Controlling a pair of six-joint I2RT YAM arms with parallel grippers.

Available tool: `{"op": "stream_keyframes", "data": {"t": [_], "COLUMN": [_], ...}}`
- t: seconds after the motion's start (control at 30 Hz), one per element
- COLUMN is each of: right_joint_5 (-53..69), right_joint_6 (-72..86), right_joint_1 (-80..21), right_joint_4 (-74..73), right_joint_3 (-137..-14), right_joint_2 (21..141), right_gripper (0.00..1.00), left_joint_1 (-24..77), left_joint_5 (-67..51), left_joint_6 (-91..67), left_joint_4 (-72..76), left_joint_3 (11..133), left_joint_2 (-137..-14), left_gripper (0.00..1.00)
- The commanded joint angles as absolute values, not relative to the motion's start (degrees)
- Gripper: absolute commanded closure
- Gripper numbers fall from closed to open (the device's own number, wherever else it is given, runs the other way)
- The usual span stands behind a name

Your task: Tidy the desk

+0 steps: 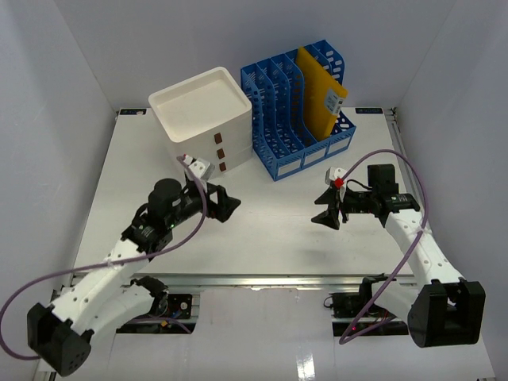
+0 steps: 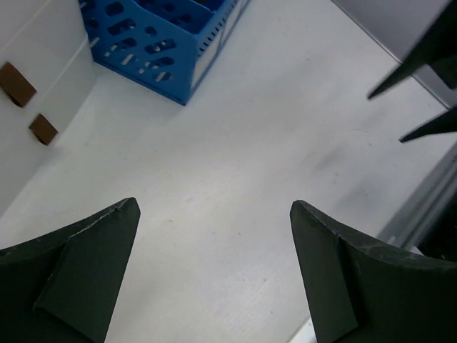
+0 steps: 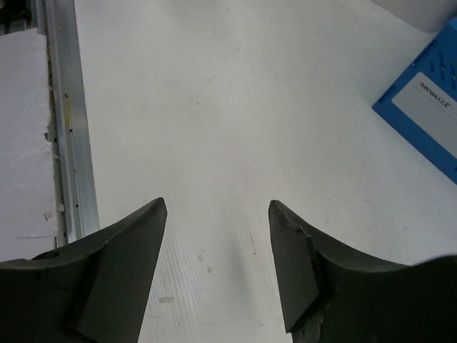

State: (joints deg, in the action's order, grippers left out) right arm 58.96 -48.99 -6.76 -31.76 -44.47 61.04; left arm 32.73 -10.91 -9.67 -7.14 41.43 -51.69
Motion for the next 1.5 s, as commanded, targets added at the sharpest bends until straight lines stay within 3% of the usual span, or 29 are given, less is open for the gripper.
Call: {"op": "stream_keyframes", "data": {"t": [0.0,0.1,0.53,0.93,1.47], "right_joint_5": [52.5,46.09,25.35,12.25,9.55], "right_joint_6": [-40.61,-37.28,-16.92,-9.68,-8.03], "right_joint_1": [-6.5,-6.5,-6.5,-6.5,-6.5], "right_joint_4": [-29.34,-27.78,-21.17,-14.16,-12.16], "right_joint_3": [-46.77,-46.24,-45.83,-38.81,-35.66], "right_joint_2": [60.24,58.28,52.66,48.56,44.74], "right_gripper": [0.27,0.1,0.1,0.1,0.1], "left_joint_1": [32.38,32.43,32.35,32.5,32.46], "left_joint_5": [-18.6,-17.5,-15.67,-14.85,-14.56], "left_joint_6": [-14.75,-14.07,-14.34,-14.68,-14.85], "left_joint_4": [-9.99,-13.96,-18.2,-18.54,-18.54], "left_joint_3": [34.63,33.05,32.33,32.19,32.14], "left_joint_2": [-40.95,-34.39,-21.48,-20.65,-20.45], "left_gripper": [0.02,0.02,0.02,0.02,0.02]}}
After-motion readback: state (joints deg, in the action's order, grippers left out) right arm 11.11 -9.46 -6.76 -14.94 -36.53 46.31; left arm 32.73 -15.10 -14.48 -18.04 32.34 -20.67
